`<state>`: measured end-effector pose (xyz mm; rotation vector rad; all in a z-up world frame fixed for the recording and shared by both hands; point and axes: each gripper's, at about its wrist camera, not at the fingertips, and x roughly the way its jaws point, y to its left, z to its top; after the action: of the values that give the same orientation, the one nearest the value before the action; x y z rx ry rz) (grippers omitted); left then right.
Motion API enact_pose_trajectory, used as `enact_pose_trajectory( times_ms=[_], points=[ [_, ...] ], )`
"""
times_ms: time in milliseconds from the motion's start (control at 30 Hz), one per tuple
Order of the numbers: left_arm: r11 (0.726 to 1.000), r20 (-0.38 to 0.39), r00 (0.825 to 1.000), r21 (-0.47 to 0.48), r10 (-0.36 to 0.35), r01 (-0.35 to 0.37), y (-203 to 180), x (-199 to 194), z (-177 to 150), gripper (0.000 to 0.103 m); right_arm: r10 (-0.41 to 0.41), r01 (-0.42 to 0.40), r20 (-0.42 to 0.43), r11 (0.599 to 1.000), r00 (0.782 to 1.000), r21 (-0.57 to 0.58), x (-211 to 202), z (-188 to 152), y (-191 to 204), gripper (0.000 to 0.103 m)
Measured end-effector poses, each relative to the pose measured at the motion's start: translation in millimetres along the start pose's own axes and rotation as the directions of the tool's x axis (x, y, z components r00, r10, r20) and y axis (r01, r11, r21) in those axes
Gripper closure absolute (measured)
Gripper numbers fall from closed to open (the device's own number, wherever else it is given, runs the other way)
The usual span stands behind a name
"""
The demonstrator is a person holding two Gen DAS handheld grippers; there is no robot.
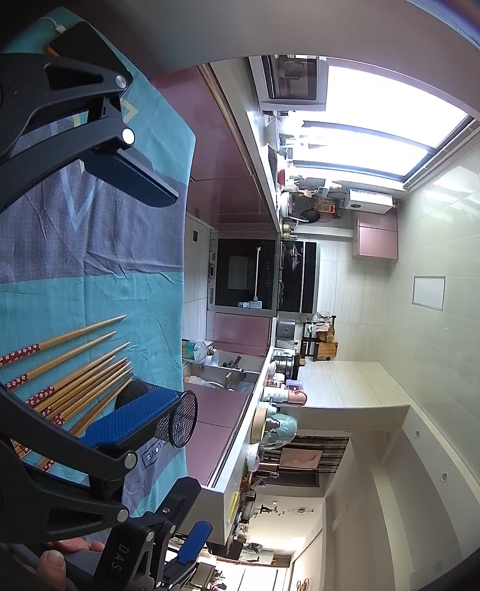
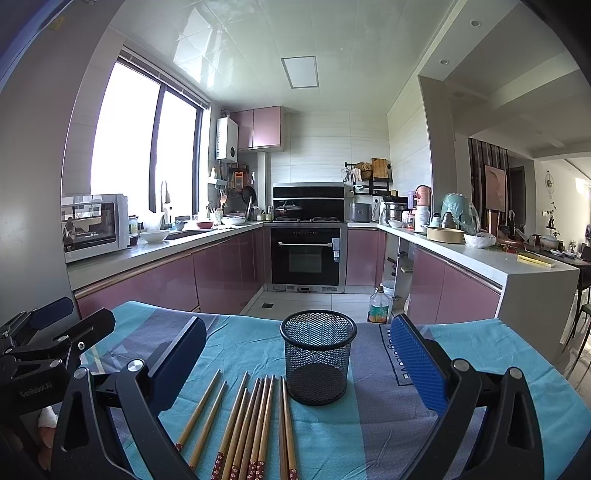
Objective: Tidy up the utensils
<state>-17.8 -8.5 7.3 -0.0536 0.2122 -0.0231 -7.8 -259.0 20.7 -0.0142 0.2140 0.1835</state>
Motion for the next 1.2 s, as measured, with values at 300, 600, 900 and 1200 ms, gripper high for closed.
enact_pose_trajectory(
  times_ms=[300,600,900,1200],
  points=[
    [1.000,-0.001,1.000,-0.002,-0.002,0.002,-0.6,-1.1,-0.8,0.006,0.001,-0.001,0.001,1.000,1.000,0.002,0.3,-2.0,0.3,0.006],
    [1.000,-0.005,1.000,-0.002,-0.006,0.006,-1.1,-2.2,-1.3,0.006,0.002,-0.002,0.001,1.000,1.000,0.002,0.5,-2.3,-0.1,0.006],
    [1.000,-0.010,1.000,0.000,-0.007,0.007,-1.8,-1.2,-1.9,0.006,0.004,-0.004,-0.002,1.000,1.000,0.003,0.5,-2.7,0.0,0.006],
    [1.000,-0.017,1.000,0.000,-0.013,0.013,-2.3,-1.8,-3.2,0.006,0.007,-0.007,-0.005,1.000,1.000,0.005,0.2,-3.1,-0.3,0.006]
  ],
)
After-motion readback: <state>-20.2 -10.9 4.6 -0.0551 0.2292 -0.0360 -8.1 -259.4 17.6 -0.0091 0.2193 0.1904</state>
